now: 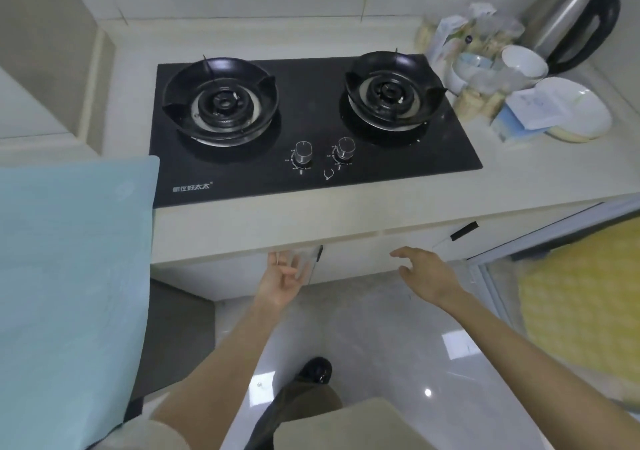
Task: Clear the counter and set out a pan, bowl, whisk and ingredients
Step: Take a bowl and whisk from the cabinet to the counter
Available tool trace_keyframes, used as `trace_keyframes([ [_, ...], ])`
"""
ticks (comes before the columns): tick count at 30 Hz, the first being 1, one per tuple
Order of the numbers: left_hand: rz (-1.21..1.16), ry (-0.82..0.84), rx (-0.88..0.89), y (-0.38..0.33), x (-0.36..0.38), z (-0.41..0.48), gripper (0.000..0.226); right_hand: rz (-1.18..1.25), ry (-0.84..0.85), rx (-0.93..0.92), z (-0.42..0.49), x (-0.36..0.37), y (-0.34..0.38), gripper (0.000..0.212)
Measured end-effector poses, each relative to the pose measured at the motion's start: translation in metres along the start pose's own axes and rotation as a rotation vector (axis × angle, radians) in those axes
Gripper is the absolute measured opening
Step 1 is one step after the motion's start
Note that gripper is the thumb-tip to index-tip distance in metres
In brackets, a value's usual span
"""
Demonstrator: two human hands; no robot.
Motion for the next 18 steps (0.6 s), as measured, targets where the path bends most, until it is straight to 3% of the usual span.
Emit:
trace_keyframes([
  [7,-0.055,0.009,0.005,0.029,0.021,0.007,0.083,0.021,0.064,0.231,0.034,0.008,-0.075,0.044],
  [11,0.023,0.077,-0.022,0.065,0.058,0.003,0.058,0.108,0.078,0.36,0.056,0.008,-0.126,0.056],
  [14,0.022,0.108,-0.047,0.103,0.091,-0.001,0.042,0.254,0.012,0.49,0.079,0.003,-0.174,0.062],
  [18,0.12,0.106,-0.024,0.139,0.124,-0.012,0.049,0.439,-0.087,0.663,0.106,-0.002,-0.224,0.067],
])
Point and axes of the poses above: each hand's wrist, its own z-axis towards the middle knuckle, its own x-axis out of the palm, y = z × x, the point moved 7 cm from there along z, towards the middle knuckle, and after that the axes turned 13 degrees about -y, right-handed, at the moved point
